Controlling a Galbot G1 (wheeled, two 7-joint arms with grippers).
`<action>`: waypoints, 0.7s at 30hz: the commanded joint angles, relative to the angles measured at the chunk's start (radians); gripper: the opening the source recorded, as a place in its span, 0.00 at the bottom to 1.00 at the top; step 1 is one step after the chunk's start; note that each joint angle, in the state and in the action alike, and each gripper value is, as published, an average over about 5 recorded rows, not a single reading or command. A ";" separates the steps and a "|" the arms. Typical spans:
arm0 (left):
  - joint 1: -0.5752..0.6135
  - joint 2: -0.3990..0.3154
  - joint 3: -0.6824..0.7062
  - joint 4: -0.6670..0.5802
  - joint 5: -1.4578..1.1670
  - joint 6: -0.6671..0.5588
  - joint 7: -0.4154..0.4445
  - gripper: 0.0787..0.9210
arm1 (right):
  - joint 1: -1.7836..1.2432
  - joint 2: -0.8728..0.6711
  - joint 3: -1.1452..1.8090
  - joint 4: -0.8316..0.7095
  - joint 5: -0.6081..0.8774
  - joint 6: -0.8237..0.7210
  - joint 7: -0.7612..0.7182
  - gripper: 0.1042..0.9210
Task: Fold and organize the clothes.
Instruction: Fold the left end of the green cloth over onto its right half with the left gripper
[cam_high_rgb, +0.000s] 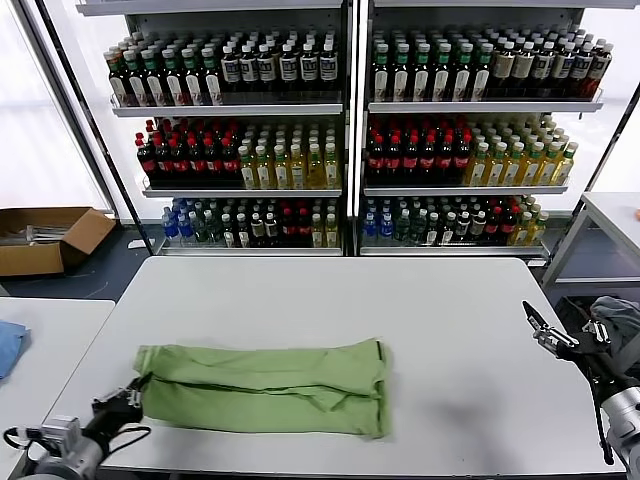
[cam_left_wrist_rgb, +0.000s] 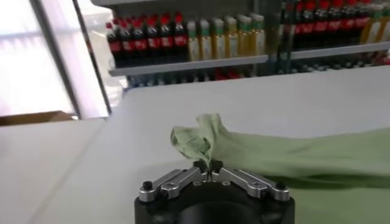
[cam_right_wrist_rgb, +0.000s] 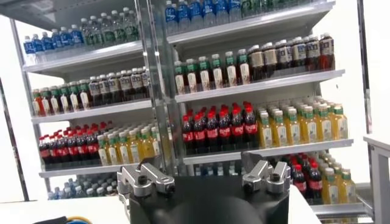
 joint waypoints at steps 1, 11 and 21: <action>-0.039 0.184 -0.253 0.119 -0.087 0.030 0.035 0.01 | 0.000 -0.002 0.002 0.002 0.007 0.001 0.000 0.88; -0.069 0.096 -0.101 -0.141 -0.084 0.003 -0.043 0.01 | 0.004 0.017 -0.022 0.016 0.001 -0.001 0.006 0.88; -0.064 0.005 0.144 -0.372 -0.191 0.068 -0.154 0.01 | 0.002 0.038 -0.043 0.030 -0.026 -0.002 0.005 0.88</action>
